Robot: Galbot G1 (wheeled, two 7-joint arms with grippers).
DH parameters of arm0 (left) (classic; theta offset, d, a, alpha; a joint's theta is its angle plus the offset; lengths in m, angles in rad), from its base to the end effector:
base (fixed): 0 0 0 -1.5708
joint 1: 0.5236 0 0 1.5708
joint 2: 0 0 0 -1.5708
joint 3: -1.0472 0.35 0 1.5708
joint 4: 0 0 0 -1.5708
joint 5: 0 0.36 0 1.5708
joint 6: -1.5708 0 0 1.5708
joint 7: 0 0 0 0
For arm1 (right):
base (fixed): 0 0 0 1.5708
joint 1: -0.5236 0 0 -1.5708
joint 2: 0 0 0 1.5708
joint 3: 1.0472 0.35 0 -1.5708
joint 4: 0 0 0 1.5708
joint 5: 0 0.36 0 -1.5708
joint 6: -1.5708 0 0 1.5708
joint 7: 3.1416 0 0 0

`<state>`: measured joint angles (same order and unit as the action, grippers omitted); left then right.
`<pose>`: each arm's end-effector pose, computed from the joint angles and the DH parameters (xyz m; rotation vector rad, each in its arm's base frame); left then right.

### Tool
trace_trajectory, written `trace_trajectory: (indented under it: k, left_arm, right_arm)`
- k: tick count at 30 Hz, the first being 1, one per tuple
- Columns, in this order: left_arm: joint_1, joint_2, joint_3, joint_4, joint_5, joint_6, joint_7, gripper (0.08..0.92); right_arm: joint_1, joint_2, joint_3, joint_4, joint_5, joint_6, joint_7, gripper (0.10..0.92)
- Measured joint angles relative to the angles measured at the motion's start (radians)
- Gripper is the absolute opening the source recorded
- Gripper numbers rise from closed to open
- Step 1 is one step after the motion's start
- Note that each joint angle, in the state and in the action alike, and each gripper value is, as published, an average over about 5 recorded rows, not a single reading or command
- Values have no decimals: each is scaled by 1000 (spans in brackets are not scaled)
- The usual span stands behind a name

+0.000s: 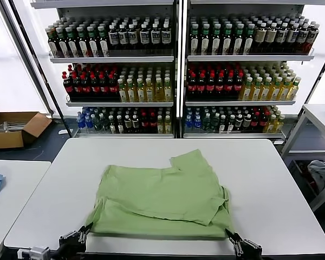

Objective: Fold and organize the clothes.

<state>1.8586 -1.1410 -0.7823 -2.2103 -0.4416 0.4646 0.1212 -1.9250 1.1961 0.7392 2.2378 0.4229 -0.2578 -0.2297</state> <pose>0.1255 0.1235 -0.2659 -0.2239 -2.5354 -0.0350 0.1024 -0.1029 -0.2741 0.4055 -2.6704 -0.0641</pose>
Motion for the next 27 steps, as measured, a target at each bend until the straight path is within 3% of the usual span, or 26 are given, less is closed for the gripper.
trace_trajectory:
  k: [8,16,21,27]
  left_arm:
    - [27,27,-82,-43,-24,10,18,447]
    - [-94,109,-75,20,-76,-4,57,673]
    - [-238,175,-15,125,-117,-9,83,796]
    - [-441,239,89,277,-166,-16,103,822]
  right_arm:
    - [55,-42,60,33,113,-16,-14,548]
    - [323,-94,5,-79,159,-88,-42,773]
    - [554,-111,-94,-235,147,-142,-65,820]
    - [805,-103,-219,-440,117,-178,-88,823]
